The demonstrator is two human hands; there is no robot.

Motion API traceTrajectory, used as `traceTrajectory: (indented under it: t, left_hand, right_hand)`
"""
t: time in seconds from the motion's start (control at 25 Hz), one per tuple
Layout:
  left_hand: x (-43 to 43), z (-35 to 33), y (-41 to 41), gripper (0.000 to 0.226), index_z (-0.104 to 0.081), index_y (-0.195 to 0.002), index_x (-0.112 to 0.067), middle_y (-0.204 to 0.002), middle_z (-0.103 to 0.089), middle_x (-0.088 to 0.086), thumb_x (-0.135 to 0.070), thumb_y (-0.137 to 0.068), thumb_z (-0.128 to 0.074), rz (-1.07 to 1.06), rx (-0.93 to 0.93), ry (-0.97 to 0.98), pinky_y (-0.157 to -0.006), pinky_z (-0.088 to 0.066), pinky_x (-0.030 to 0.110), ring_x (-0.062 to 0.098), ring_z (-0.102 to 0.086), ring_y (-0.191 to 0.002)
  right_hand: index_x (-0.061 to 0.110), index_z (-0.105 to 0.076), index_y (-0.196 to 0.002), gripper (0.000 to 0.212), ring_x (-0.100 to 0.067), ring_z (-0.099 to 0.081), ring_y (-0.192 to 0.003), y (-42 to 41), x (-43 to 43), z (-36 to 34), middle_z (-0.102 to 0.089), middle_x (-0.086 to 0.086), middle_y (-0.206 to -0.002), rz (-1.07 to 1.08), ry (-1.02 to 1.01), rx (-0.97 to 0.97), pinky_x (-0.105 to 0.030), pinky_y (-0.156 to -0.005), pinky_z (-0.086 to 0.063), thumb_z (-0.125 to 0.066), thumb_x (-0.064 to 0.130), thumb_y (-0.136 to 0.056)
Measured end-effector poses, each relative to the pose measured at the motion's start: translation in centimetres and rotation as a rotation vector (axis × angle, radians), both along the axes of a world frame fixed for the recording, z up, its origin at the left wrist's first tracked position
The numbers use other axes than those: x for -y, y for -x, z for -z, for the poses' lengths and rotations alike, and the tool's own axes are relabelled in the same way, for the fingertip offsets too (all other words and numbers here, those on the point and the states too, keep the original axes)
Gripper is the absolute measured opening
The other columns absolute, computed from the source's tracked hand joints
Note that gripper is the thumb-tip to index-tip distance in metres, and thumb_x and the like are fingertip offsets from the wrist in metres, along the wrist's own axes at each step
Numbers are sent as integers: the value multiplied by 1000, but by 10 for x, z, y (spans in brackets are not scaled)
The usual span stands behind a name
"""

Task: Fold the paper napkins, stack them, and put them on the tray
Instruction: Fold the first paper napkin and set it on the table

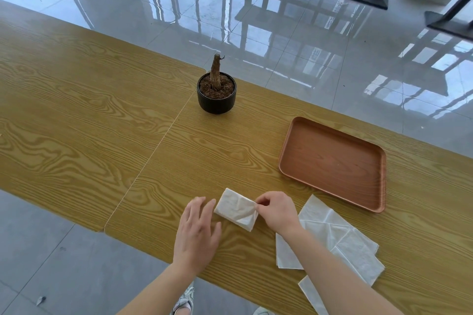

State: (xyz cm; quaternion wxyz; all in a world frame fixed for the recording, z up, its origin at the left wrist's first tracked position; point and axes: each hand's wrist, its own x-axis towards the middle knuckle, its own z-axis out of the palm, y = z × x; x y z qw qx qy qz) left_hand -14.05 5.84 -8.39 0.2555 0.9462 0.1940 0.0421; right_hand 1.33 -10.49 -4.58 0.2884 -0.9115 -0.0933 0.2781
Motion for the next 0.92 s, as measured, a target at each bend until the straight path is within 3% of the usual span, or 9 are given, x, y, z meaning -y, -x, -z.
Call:
traceTrajectory:
  t: [0.12,0.2,0.28,0.4,0.52,0.6,0.72,0.92]
  left_hand:
    - [23,-16,-8,28,-69,-115,-17,-96,-62,-11,-31,-91,-66,-137,-30,218,-82,-48,28,10,-57,-90]
    - [37,-24,-21,30,-71,-111,-20,-88,-68,-14,-42,-92,-63,-289,-146,494,-77,-51,28,7,-63,-84]
    - [43,-29,-39,29,-74,-102,-19,-86,-76,-3,-45,-90,-66,-466,-196,822,-74,-61,38,15,-71,-81]
    - [44,-31,-64,20,-74,-93,-13,-84,-77,10,-33,-88,-73,-706,-128,1121,-59,-61,35,21,-72,-69]
    - [37,-30,-77,21,-68,-103,-13,-90,-74,3,-19,-85,-76,-824,-75,1020,-67,-63,40,21,-73,-75]
    - [28,-28,-84,22,-69,-103,-17,-87,-73,-2,-17,-82,-75,-761,-96,855,-76,-61,43,19,-71,-78]
    - [13,-29,-95,21,-71,-103,-20,-82,-70,-9,-22,-83,-74,-612,-118,652,-74,-50,30,13,-67,-80]
    - [-1,-25,-113,21,-70,-108,-19,-86,-68,-8,-24,-87,-71,-467,-115,481,-75,-45,28,13,-62,-82]
  right_hand:
    - [18,-78,-80,12,-13,-68,-66,10,8,3,-76,-1,-79,394,-184,-203,-33,-62,-62,-72,10,-86]
    - [13,-77,-82,10,-12,-63,-58,16,8,4,-74,-7,-75,590,-287,-275,-26,-53,-58,-72,5,-87]
    - [8,-75,-84,6,-12,-61,-53,20,3,3,-72,-8,-72,711,-370,-326,-24,-47,-53,-73,3,-86]
    - [5,-73,-86,4,-14,-59,-50,22,-7,1,-71,-8,-71,796,-437,-394,-27,-44,-50,-77,3,-84]
    - [5,-72,-87,5,-15,-59,-50,21,-14,2,-70,-9,-73,798,-435,-409,-27,-46,-52,-76,4,-85]
    - [5,-70,-86,5,-17,-61,-52,19,-18,4,-71,-10,-74,772,-421,-399,-28,-48,-53,-75,5,-86]
    - [3,-69,-85,7,-17,-61,-50,13,-27,6,-72,-12,-73,726,-407,-372,-29,-48,-55,-75,6,-86]
    - [2,-70,-84,9,-15,-63,-48,2,-39,9,-74,-14,-73,708,-371,-300,-32,-51,-59,-75,9,-86]
